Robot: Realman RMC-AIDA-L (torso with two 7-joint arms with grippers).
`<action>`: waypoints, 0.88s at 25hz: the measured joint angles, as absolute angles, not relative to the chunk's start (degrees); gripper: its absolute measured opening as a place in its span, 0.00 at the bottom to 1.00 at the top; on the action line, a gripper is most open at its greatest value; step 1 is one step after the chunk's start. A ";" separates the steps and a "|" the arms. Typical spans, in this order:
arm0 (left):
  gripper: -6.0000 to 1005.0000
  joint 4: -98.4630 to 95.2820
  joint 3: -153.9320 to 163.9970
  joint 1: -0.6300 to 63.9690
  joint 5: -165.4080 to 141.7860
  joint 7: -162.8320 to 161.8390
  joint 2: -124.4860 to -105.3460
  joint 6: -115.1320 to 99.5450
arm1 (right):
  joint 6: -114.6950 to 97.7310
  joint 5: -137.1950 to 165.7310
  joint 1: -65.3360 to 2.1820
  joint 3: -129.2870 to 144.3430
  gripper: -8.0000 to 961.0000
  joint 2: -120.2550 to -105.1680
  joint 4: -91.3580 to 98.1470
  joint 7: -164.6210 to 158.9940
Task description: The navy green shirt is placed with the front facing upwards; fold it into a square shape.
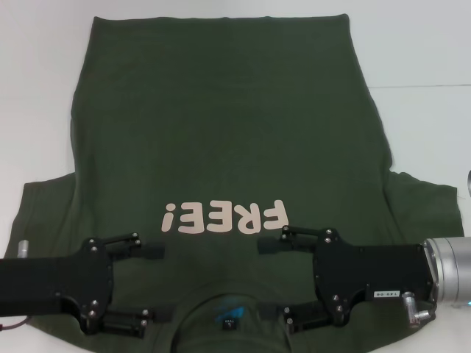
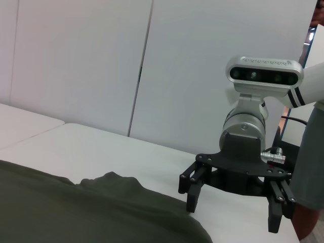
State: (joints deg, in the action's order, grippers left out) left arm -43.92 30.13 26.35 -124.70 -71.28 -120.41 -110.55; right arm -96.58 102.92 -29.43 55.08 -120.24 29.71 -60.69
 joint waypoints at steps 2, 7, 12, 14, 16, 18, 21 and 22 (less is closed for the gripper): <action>0.93 -43.99 29.82 26.36 -124.82 -71.28 -120.41 -110.56 | -96.58 102.92 -29.68 55.10 0.95 -120.23 29.66 -60.71; 0.93 -44.04 28.90 26.37 -125.76 -71.28 -120.36 -110.58 | -96.53 102.92 -30.43 55.32 0.95 -120.23 29.53 -61.32; 0.93 -44.03 28.80 26.37 -126.01 -71.28 -120.32 -110.65 | -96.50 102.86 -30.77 55.21 0.95 -120.23 29.40 -61.49; 0.93 -44.03 28.75 26.37 -125.85 -71.28 -120.32 -110.64 | -96.17 101.96 -30.79 54.94 0.95 -120.20 29.03 -61.99; 0.93 -43.84 28.46 26.50 -125.57 -71.28 -120.31 -110.45 | -94.34 99.85 -30.75 54.80 0.95 -120.07 28.90 -64.77; 0.93 -43.67 28.19 26.74 -125.54 -71.28 -120.32 -110.23 | -91.63 97.81 -30.62 54.74 0.95 -119.82 29.28 -69.71; 0.93 -43.59 28.06 27.17 -125.42 -71.23 -120.43 -110.13 | -90.58 96.98 -30.81 54.28 0.95 -119.03 29.77 -75.00; 0.93 -43.57 28.06 27.30 -125.33 -71.22 -120.48 -110.12 | -90.89 96.97 -30.91 54.03 0.95 -118.74 30.03 -76.00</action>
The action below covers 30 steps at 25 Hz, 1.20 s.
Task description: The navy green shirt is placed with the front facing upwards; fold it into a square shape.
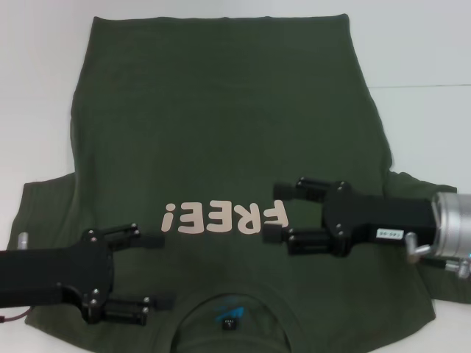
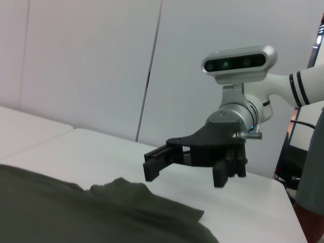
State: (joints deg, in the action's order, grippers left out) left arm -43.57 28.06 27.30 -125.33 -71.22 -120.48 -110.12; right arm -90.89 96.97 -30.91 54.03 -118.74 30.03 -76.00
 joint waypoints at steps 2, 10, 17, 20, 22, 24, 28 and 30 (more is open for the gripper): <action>0.93 -43.34 28.07 27.66 -124.91 -71.21 -120.60 -110.08 | -92.70 96.91 -31.04 52.82 0.95 -118.34 30.58 -77.39; 0.93 -42.15 28.10 28.78 -123.51 -71.20 -120.93 -110.00 | -96.71 97.44 -30.45 44.62 0.95 -116.89 33.12 -87.70; 0.93 -42.00 28.13 29.84 -123.13 -71.52 -120.96 -109.79 | -90.86 103.75 -27.84 42.92 0.95 -115.72 44.03 -104.76; 0.93 -42.00 28.12 30.03 -123.13 -71.56 -120.84 -109.55 | -89.70 106.39 -25.59 41.02 0.95 -116.03 50.41 -109.82; 0.93 -42.00 28.13 30.10 -123.13 -71.57 -120.82 -109.33 | -89.56 108.74 -24.66 40.39 0.95 -116.11 54.39 -113.19; 0.93 -42.01 28.12 30.20 -123.13 -71.58 -120.83 -109.12 | -89.70 112.51 -23.97 39.93 0.95 -116.17 58.89 -116.87; 0.93 -41.72 28.12 30.74 -123.13 -71.67 -120.95 -108.29 | -90.29 121.18 -23.65 39.42 0.95 -116.32 65.54 -124.63; 0.93 -41.22 28.12 31.11 -123.13 -71.69 -120.97 -107.87 | -91.03 125.41 -23.84 39.10 0.95 -116.27 68.08 -128.29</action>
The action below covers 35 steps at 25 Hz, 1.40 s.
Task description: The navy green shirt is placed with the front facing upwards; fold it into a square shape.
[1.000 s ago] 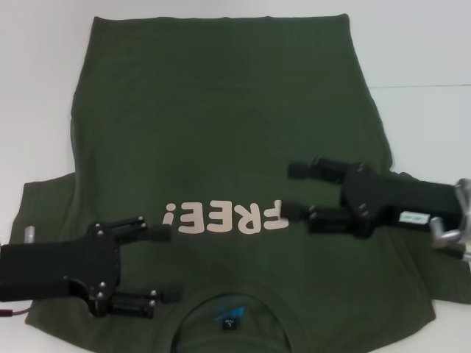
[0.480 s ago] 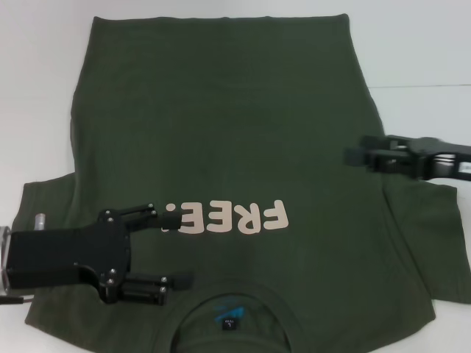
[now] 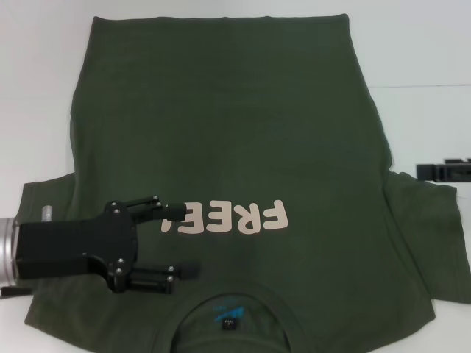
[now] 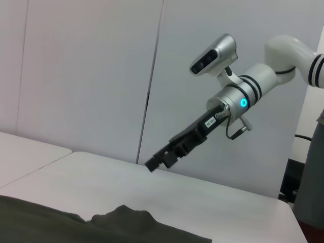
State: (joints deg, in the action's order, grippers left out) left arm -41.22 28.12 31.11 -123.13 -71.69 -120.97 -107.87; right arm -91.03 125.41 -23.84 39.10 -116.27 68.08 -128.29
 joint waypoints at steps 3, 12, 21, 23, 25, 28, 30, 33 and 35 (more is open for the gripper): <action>0.93 -40.71 28.12 31.52 -123.13 -71.70 -120.98 -107.37 | -93.40 130.52 -24.58 38.44 0.95 -116.01 71.37 -133.43; 0.93 -40.60 28.58 32.43 -123.13 -71.33 -121.09 -106.97 | -100.35 147.85 -28.55 38.02 0.95 -115.64 75.26 -144.43; 0.93 -40.59 28.74 32.07 -123.72 -71.60 -121.06 -107.54 | -103.88 157.46 -30.94 37.82 0.95 -115.67 74.96 -147.05; 0.93 -40.59 28.74 31.96 -123.77 -71.59 -121.09 -107.56 | -103.81 157.86 -30.95 38.00 0.95 -115.96 74.74 -147.34; 0.93 -40.59 28.75 31.95 -123.84 -71.61 -121.12 -107.57 | -103.55 158.04 -30.93 38.25 0.95 -116.23 74.59 -147.48; 0.93 -40.60 29.38 31.87 -124.00 -71.64 -121.12 -107.62 | -102.78 158.59 -30.80 39.05 0.95 -116.51 73.69 -147.74; 0.93 -40.60 30.02 31.79 -124.01 -71.69 -121.24 -107.66 | -102.14 158.88 -30.71 39.69 0.95 -116.62 72.73 -147.74; 0.93 -40.61 30.18 31.67 -124.05 -71.72 -121.39 -107.75 | -101.48 158.98 -30.49 40.03 0.95 -117.14 71.41 -147.35; 0.93 -40.61 30.19 31.59 -124.06 -71.72 -121.41 -107.93 | -100.59 159.14 -30.32 40.23 0.88 -117.67 70.65 -146.96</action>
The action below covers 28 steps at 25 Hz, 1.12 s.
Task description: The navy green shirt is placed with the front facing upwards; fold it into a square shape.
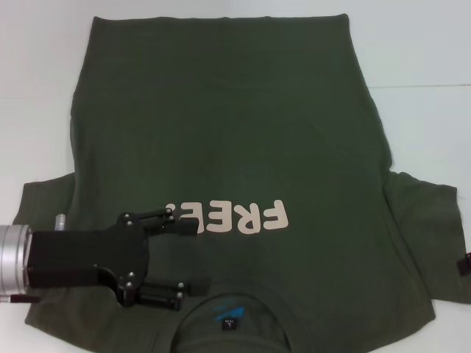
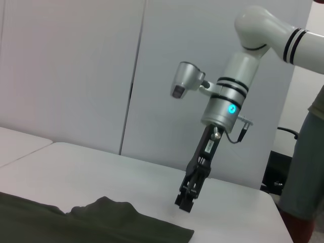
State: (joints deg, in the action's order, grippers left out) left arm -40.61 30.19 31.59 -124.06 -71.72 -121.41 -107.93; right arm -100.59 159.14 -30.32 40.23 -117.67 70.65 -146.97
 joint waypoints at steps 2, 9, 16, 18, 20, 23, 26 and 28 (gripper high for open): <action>0.93 -40.61 30.20 31.52 -124.05 -71.72 -121.43 -108.13 | -99.50 159.80 -30.18 40.46 0.82 -118.30 70.12 -146.63; 0.93 -40.61 30.23 31.40 -124.10 -72.10 -121.46 -108.31 | -96.55 161.82 -30.29 42.08 0.78 -119.41 68.64 -146.37; 0.93 -40.61 30.34 31.00 -124.19 -72.24 -121.47 -108.31 | -95.72 161.73 -30.67 42.27 0.79 -119.44 66.43 -146.49; 0.93 -40.61 30.39 30.94 -124.20 -72.23 -121.49 -108.30 | -95.20 161.74 -30.89 42.27 0.79 -119.44 65.28 -146.45; 0.93 -40.61 30.54 30.90 -124.20 -72.22 -121.53 -108.25 | -94.87 161.75 -30.97 42.28 0.79 -119.44 64.89 -146.40; 0.93 -40.61 30.79 30.90 -124.20 -72.26 -121.55 -108.04 | -94.74 161.77 -30.98 42.27 0.79 -119.44 64.82 -146.44; 0.93 -40.61 30.81 30.92 -124.20 -72.26 -121.55 -107.87 | -94.69 161.79 -31.02 42.27 0.79 -119.44 64.79 -146.50; 0.93 -40.61 30.83 30.98 -124.20 -72.26 -121.55 -107.85 | -94.65 161.80 -31.07 42.28 0.79 -119.44 64.78 -146.56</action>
